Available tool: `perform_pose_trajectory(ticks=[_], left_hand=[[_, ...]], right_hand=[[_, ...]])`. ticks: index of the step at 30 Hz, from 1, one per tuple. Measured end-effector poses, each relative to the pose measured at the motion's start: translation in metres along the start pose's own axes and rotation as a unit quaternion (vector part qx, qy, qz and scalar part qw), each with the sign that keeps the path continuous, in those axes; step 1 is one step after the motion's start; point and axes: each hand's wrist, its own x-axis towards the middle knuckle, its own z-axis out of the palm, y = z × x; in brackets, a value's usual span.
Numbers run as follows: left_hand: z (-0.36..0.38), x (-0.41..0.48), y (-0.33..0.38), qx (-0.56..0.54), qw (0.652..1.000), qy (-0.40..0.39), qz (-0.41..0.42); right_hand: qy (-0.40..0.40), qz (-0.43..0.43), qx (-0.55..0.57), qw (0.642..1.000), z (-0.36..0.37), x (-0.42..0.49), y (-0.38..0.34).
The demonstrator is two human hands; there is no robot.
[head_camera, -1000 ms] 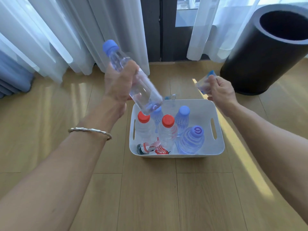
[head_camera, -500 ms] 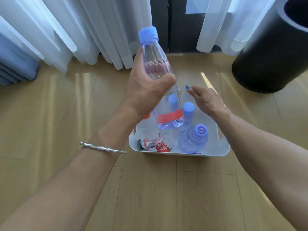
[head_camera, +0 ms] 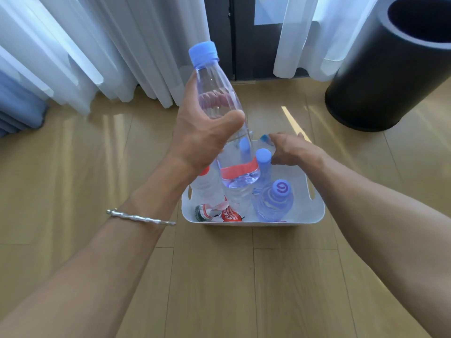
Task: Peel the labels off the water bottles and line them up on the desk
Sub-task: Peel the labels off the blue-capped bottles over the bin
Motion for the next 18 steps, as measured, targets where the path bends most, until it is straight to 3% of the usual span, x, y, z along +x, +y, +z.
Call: perform_pose_trajectory(ticks=[6, 11, 15, 18], left_hand=[[-0.004, 0.004, 0.0, 0.005, 1.0, -0.019, 0.008], [0.004, 0.009, 0.002, -0.003, 0.999, -0.03, 0.023], [0.015, 0.014, 0.007, 0.002, 0.999, -0.025, 0.045], [0.021, 0.018, 0.011, 0.013, 0.996, -0.036, 0.083]], right_hand=[[-0.001, 0.066, -0.041, 0.997, 0.001, -0.01, -0.002], [0.019, 0.03, -0.001, 0.999, -0.005, -0.018, -0.01], [0.094, 0.028, 0.159, 0.982, -0.031, -0.035, -0.022], [0.191, -0.015, 0.368, 0.91, -0.069, -0.051, -0.036]])
